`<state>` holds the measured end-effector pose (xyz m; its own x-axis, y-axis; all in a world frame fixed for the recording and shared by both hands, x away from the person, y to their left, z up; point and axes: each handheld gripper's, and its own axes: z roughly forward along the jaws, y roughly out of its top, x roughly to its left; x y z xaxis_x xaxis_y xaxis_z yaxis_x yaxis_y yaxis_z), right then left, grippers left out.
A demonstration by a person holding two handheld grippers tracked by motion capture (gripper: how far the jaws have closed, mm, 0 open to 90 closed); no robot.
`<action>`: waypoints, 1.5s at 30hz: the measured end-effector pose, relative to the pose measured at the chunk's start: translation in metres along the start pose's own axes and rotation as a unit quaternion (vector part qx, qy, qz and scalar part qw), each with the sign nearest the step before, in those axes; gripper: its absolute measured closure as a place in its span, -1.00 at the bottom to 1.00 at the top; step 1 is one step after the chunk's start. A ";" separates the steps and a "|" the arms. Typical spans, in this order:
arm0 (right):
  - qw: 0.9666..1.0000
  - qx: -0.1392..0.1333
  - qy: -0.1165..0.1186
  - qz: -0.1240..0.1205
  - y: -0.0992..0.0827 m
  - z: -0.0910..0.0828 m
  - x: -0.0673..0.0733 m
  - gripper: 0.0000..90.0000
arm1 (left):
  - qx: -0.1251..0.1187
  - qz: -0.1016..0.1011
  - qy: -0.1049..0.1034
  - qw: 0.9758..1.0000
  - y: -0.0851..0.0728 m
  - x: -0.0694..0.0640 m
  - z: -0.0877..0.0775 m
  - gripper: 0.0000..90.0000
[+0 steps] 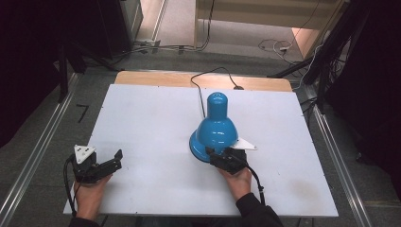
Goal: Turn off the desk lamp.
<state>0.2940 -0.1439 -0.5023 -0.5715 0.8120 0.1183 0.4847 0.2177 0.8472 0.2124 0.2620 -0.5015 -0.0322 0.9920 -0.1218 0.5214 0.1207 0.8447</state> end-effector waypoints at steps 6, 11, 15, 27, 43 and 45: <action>1.000 0.001 0.009 0.004 0.004 -0.006 -0.006 -0.38 | 0.001 0.001 -0.001 1.000 0.000 0.000 0.001 -0.87; 1.000 0.006 0.013 0.001 0.006 -0.010 -0.010 -0.39 | 0.001 0.001 0.000 1.000 0.000 -0.001 0.001 -0.87; 1.000 0.014 0.019 -0.008 0.006 -0.012 -0.010 -0.41 | 0.001 0.001 0.000 1.000 0.000 -0.001 0.001 -0.87; 1.000 0.020 0.010 -0.016 0.003 -0.019 -0.016 -0.43 | 0.002 0.001 0.000 1.000 0.000 -0.001 0.001 -0.87; 1.000 0.018 -0.001 -0.007 0.002 -0.030 -0.029 -0.45 | 0.002 0.002 0.001 1.000 0.000 -0.001 0.001 -0.87; 1.000 0.017 -0.003 -0.007 0.001 -0.031 -0.030 -0.45 | 0.002 0.002 0.001 1.000 0.000 -0.001 0.001 -0.87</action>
<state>0.2915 -0.1851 -0.4886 -0.5739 0.8123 0.1039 0.4992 0.2464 0.8307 0.2134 0.2611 -0.5024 -0.0313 0.9926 -0.1176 0.5256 0.1164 0.8428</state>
